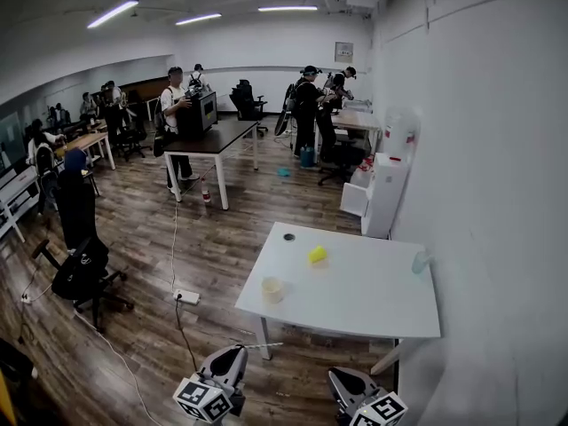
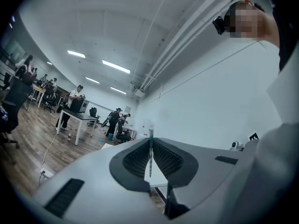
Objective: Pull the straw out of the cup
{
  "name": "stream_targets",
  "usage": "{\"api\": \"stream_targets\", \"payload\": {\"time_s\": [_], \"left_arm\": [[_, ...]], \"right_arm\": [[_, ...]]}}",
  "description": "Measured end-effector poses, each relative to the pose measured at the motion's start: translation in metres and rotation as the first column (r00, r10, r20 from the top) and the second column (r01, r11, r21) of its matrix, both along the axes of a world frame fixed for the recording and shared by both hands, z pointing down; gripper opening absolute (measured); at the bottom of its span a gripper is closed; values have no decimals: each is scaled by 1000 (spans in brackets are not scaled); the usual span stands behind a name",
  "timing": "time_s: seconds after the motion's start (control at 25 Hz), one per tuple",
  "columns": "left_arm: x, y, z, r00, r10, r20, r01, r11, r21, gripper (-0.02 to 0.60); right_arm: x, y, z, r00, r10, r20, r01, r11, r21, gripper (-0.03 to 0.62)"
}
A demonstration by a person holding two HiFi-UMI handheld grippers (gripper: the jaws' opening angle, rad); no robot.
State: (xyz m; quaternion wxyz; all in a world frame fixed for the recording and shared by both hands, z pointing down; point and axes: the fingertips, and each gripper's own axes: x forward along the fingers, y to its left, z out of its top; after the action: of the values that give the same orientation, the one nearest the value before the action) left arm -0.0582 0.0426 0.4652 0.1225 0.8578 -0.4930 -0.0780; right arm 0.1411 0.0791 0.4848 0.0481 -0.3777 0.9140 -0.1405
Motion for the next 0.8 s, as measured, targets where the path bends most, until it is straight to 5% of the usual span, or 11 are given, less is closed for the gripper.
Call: {"api": "stream_targets", "payload": {"time_s": [0.8], "left_arm": [[30,14,9,998,-56,25,57,998,-11,35]], "right_arm": [[37,8,13,998,-60,33,60,998,-22,23]]}}
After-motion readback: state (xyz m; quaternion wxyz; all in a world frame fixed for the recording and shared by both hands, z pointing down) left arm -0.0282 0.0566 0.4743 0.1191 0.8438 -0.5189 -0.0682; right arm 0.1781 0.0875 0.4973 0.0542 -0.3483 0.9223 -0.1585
